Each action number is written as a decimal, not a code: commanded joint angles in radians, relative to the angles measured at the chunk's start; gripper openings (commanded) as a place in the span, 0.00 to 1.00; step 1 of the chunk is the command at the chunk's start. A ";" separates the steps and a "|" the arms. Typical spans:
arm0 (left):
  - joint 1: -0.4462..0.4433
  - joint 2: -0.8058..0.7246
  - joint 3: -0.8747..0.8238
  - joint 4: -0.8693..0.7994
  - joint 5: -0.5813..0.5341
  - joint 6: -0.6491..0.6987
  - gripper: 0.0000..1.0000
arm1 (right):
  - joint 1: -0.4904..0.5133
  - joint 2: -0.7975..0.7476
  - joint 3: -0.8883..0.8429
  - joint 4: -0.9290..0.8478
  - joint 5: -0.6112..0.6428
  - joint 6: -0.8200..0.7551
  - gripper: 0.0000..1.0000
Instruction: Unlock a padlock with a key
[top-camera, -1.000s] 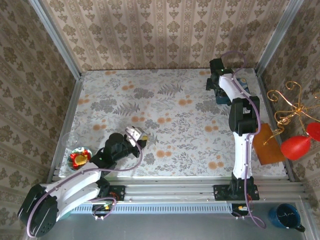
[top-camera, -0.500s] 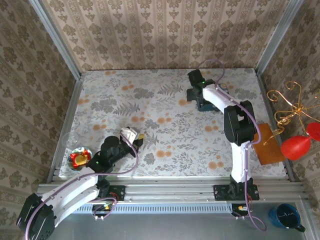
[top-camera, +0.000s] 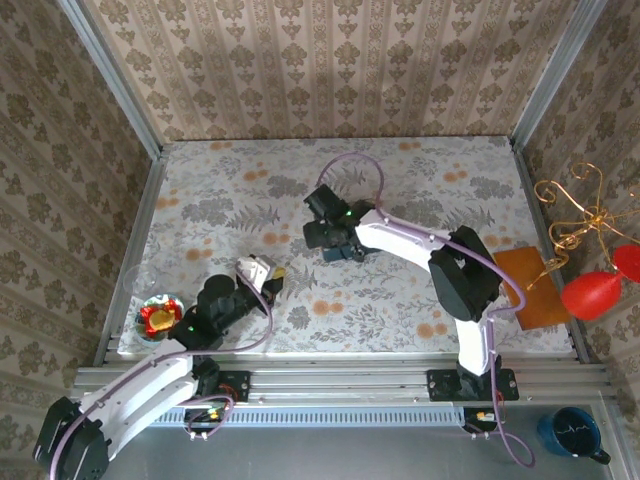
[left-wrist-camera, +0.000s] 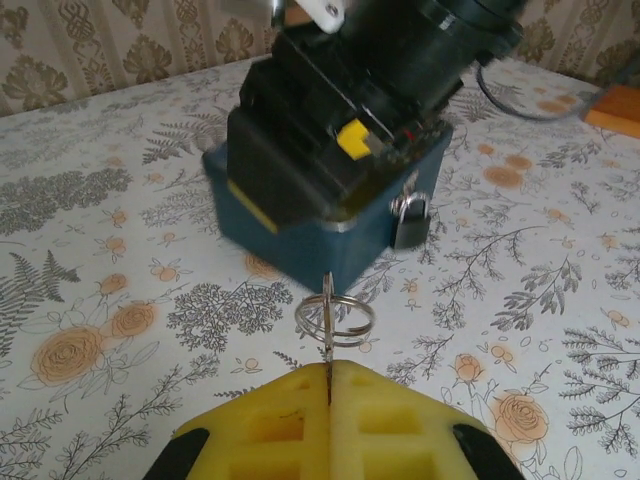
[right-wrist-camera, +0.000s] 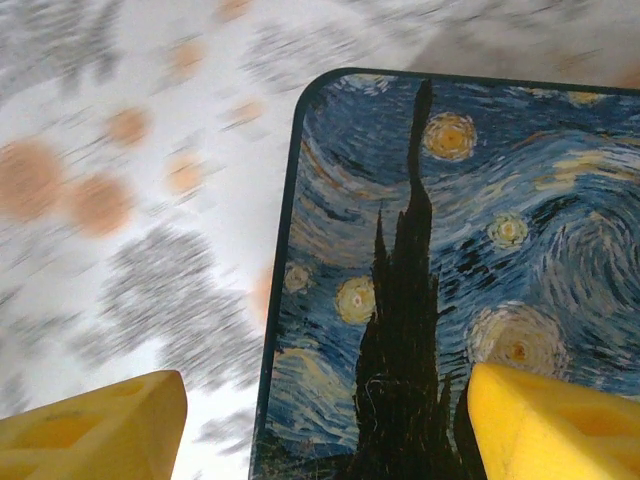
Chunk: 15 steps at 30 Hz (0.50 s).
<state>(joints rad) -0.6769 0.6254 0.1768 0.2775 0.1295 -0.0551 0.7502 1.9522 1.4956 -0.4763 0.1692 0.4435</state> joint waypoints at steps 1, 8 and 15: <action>0.008 -0.024 -0.017 0.006 -0.006 -0.004 0.00 | 0.001 -0.029 -0.054 -0.065 -0.109 0.068 0.75; 0.011 0.000 -0.011 0.018 0.027 -0.006 0.00 | 0.004 -0.125 -0.045 -0.137 -0.226 -0.032 0.76; 0.013 0.069 -0.002 0.073 0.172 -0.028 0.00 | 0.005 -0.394 -0.253 -0.011 -0.368 -0.049 0.72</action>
<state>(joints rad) -0.6666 0.6678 0.1696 0.3084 0.2134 -0.0605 0.7517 1.6749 1.3037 -0.5316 -0.0864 0.4187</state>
